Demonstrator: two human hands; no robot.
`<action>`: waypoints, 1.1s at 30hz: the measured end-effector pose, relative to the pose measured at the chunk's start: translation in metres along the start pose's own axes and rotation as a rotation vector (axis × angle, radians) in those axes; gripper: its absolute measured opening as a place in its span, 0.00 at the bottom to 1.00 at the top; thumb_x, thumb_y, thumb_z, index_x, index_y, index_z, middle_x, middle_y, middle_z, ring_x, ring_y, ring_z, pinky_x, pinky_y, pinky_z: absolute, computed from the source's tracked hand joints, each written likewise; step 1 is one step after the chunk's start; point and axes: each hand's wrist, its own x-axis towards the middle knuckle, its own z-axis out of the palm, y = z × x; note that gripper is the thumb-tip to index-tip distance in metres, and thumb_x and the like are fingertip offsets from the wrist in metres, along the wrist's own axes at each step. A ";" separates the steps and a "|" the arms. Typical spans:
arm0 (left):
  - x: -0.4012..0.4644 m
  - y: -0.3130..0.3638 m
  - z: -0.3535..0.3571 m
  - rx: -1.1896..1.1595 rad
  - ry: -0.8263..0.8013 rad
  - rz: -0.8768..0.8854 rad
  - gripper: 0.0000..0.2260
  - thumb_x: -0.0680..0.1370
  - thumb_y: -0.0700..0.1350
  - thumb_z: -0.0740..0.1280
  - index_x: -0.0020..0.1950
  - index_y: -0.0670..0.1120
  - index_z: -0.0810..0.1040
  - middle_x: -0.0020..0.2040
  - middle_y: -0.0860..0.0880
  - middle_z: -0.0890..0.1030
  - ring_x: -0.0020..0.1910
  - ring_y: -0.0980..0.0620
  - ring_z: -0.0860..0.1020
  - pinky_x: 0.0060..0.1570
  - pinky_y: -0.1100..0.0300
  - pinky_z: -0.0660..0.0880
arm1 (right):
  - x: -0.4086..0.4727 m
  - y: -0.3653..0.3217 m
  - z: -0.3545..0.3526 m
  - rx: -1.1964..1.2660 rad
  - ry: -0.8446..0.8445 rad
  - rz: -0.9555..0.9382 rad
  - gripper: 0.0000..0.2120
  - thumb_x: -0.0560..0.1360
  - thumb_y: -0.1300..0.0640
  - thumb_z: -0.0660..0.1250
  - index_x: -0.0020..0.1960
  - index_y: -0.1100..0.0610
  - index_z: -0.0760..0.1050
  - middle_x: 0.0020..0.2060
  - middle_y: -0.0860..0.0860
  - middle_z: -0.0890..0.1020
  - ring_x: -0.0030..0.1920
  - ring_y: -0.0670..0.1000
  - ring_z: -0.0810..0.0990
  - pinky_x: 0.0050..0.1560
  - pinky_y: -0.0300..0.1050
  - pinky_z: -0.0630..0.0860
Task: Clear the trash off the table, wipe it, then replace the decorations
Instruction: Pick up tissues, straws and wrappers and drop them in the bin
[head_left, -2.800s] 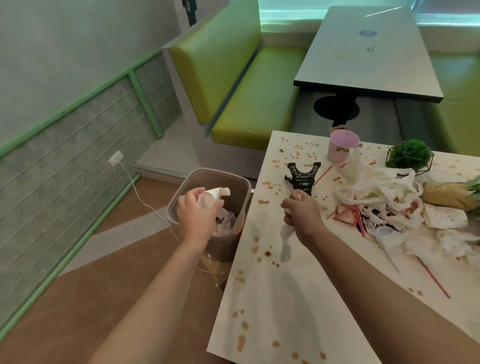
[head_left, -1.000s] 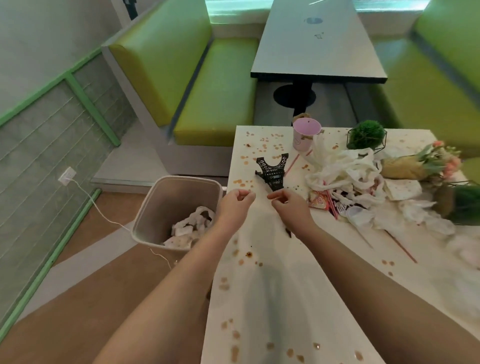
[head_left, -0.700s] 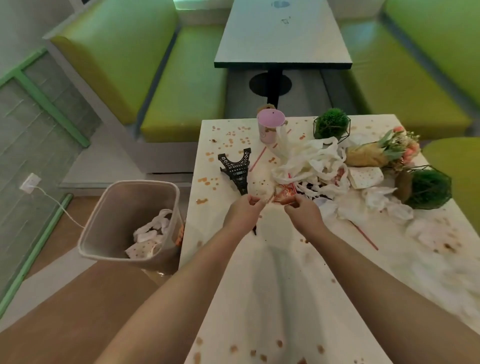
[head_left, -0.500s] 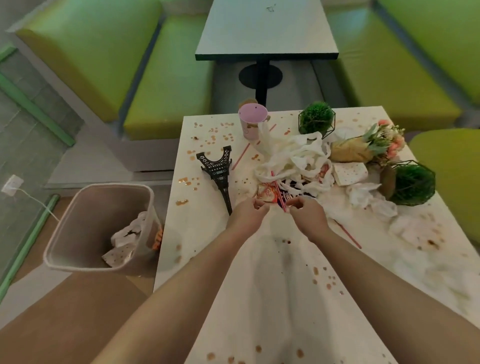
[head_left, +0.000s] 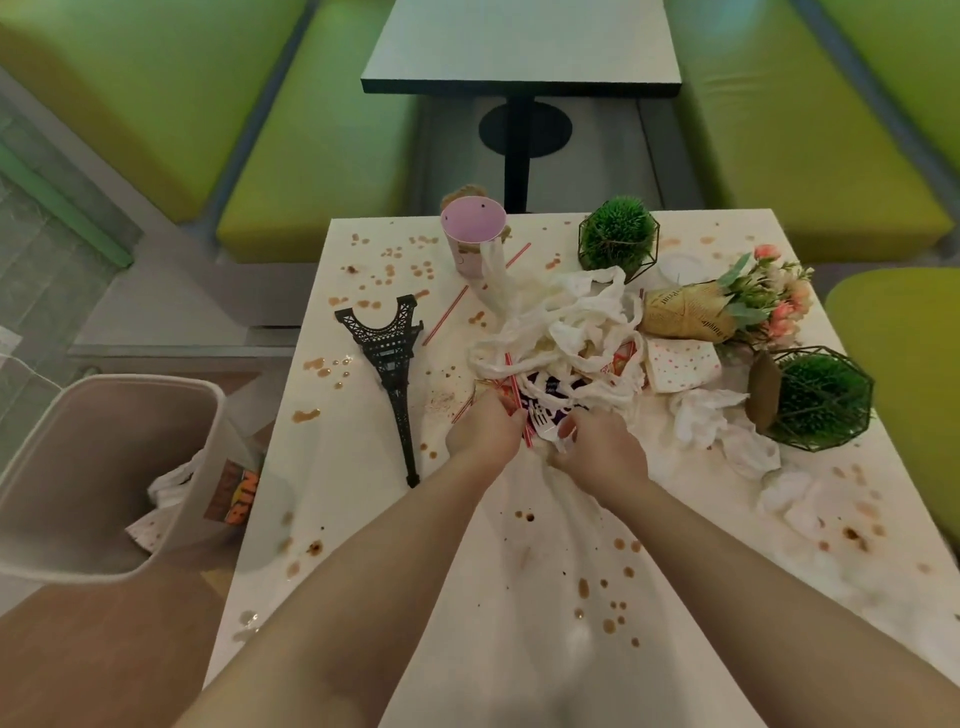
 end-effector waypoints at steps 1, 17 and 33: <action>0.003 0.000 0.000 0.002 0.015 -0.016 0.11 0.80 0.57 0.61 0.59 0.55 0.74 0.53 0.54 0.80 0.49 0.51 0.78 0.44 0.58 0.69 | 0.000 0.000 0.000 -0.036 0.000 -0.014 0.17 0.71 0.46 0.72 0.55 0.51 0.74 0.55 0.49 0.75 0.60 0.53 0.71 0.49 0.47 0.72; 0.016 0.004 0.004 0.076 0.036 -0.087 0.13 0.79 0.60 0.62 0.52 0.53 0.79 0.45 0.53 0.80 0.42 0.51 0.77 0.35 0.60 0.66 | 0.004 0.011 0.000 -0.239 0.035 -0.108 0.15 0.78 0.51 0.63 0.63 0.54 0.71 0.61 0.52 0.72 0.60 0.55 0.72 0.46 0.46 0.71; -0.036 -0.070 -0.045 -0.433 -0.038 -0.073 0.06 0.77 0.50 0.70 0.50 0.50 0.77 0.43 0.50 0.82 0.37 0.52 0.80 0.46 0.53 0.81 | -0.027 -0.056 0.005 0.534 -0.138 0.219 0.07 0.74 0.56 0.71 0.41 0.57 0.75 0.35 0.53 0.79 0.30 0.51 0.75 0.31 0.43 0.70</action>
